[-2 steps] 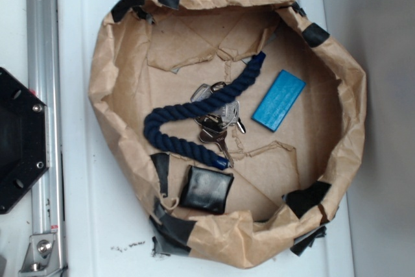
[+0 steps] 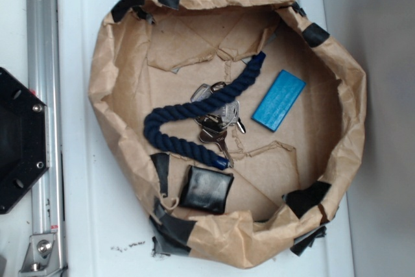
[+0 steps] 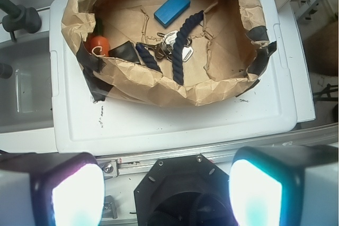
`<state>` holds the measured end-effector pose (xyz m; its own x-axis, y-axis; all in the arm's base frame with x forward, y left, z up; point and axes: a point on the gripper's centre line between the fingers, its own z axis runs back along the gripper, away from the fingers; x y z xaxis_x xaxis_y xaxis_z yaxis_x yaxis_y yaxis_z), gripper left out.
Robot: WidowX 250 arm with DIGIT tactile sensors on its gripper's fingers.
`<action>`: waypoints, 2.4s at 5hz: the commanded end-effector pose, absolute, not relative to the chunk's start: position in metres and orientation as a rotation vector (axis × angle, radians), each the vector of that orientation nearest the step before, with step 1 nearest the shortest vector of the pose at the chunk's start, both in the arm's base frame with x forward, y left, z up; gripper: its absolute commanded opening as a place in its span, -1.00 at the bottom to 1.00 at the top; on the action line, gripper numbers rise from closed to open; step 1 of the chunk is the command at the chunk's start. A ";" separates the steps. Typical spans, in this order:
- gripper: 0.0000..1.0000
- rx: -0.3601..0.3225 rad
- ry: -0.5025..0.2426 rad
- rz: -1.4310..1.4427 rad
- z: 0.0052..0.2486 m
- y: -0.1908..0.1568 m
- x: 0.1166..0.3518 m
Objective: Grab the blue block.
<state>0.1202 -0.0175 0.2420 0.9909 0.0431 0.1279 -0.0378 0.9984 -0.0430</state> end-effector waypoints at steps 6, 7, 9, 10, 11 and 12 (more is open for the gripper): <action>1.00 -0.077 -0.242 0.498 0.036 -0.005 0.328; 1.00 -0.063 -0.217 0.481 0.022 -0.010 0.339; -1.00 -0.112 -0.018 0.494 -0.025 -0.014 0.329; -1.00 -0.150 0.044 0.398 -0.025 -0.025 0.315; -1.00 -0.160 0.052 0.276 -0.002 -0.040 0.290; -1.00 -0.158 -0.019 0.156 0.044 -0.050 0.260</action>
